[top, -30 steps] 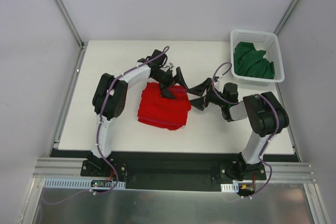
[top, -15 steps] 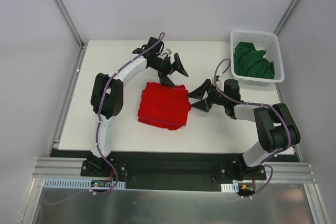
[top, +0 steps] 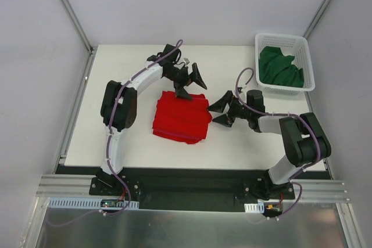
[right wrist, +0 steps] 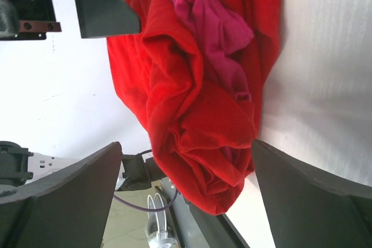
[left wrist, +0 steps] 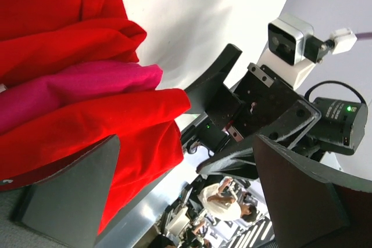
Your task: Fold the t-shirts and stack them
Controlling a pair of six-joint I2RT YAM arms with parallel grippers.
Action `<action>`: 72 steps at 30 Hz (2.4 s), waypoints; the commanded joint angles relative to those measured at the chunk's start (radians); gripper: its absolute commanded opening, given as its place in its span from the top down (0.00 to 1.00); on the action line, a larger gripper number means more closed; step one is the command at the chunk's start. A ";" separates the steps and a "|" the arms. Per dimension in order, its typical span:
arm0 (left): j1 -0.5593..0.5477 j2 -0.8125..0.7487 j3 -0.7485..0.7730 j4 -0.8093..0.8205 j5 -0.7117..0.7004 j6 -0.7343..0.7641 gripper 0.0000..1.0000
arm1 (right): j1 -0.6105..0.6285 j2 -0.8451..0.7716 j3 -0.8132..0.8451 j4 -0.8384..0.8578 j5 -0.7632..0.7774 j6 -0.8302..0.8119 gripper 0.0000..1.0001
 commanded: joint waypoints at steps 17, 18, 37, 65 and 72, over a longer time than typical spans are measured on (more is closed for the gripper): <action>0.024 -0.061 -0.064 -0.017 0.043 0.049 0.01 | 0.072 0.021 0.160 0.061 0.045 0.060 0.04; 0.024 -0.059 -0.064 -0.018 0.044 0.049 0.01 | 0.077 0.024 0.163 0.067 0.046 0.060 0.04; 0.038 -0.064 -0.073 -0.027 0.044 0.052 0.01 | 0.212 0.098 0.169 0.173 0.063 0.146 0.04; 0.037 -0.102 -0.151 -0.027 0.052 0.071 0.01 | 0.344 0.203 0.329 -0.086 0.106 -0.020 0.04; 0.037 -0.105 -0.157 -0.027 0.054 0.072 0.01 | 0.346 0.132 0.336 -0.233 0.146 -0.091 0.04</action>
